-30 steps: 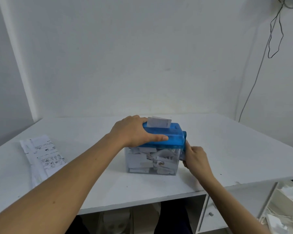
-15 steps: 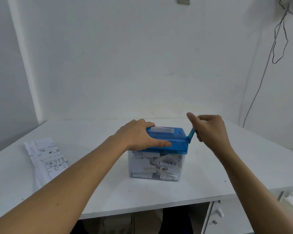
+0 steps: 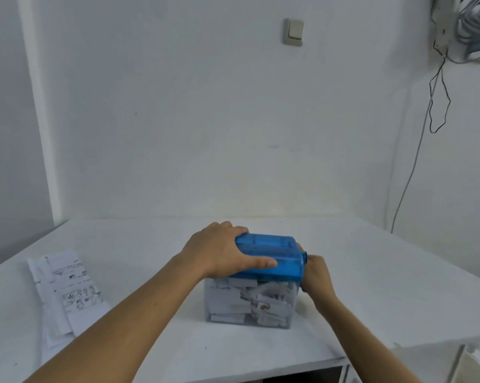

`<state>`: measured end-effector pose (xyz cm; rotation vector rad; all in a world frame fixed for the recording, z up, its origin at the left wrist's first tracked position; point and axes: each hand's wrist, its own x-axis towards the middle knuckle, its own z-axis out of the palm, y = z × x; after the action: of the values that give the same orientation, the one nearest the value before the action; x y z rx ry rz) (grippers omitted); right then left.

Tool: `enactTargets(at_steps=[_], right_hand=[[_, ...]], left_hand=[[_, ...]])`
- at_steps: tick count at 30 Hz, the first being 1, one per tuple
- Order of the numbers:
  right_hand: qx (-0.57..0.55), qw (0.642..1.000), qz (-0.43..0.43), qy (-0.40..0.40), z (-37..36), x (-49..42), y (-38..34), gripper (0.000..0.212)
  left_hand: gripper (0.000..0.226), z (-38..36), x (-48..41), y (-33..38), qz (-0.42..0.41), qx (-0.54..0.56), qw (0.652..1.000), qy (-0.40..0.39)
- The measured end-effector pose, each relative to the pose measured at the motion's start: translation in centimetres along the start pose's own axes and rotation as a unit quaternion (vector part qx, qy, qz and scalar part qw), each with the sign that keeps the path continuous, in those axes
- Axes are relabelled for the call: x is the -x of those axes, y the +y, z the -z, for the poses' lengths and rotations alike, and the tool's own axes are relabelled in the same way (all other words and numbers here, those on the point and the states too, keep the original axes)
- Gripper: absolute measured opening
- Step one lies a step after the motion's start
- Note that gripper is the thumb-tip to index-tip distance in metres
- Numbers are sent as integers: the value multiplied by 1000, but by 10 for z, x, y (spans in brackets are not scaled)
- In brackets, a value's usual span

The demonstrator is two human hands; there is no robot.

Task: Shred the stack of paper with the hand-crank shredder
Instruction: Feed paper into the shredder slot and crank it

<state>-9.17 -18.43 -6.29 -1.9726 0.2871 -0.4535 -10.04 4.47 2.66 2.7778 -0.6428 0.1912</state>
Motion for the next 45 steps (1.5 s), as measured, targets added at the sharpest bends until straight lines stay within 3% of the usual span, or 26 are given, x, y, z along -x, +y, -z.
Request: enactTargets(at_steps=[7,12,14,17,19,22,25,28,32,37,40,45], right_hand=[[-32,998,-18,-52,17,54,-14,55],[47,977,79,-191,77,90,-51,46],[25,966,95,-240,93,89,-61,42],[-13,964,127,-232,102,76,-74,31],[-2,967,143,-213,99,70,-80,36],[-42,984,136,-108,82,52,-81,42],[-69,991,112,-19,57,16,-80,33],[-76,995,47,-52,30,-9,-63,19],[-19,994,-24,-109,25,-15,-40,22],[71,951,-167,-251,35,-12,-31,15],[71,957,-177,-218,34,-16,-21,17],[7,990,-99,-103,32,-27,-40,14]], left_hand=[[120,-2,-3,0,21,-11,1000,4],[116,0,-3,0,23,-10,1000,-9],[115,1,-3,0,20,-10,1000,-10],[112,1,-4,1,15,-9,1000,-10],[111,1,-3,1,17,-6,1000,-12],[114,2,-3,0,17,7,1000,-13],[112,2,-1,1,10,7,1000,-15],[110,3,0,2,7,0,1000,-13],[109,4,1,4,4,-4,1000,-15],[111,3,0,2,6,-3,1000,-18],[109,4,0,5,6,-6,1000,-22],[106,9,2,5,9,-3,999,-41]])
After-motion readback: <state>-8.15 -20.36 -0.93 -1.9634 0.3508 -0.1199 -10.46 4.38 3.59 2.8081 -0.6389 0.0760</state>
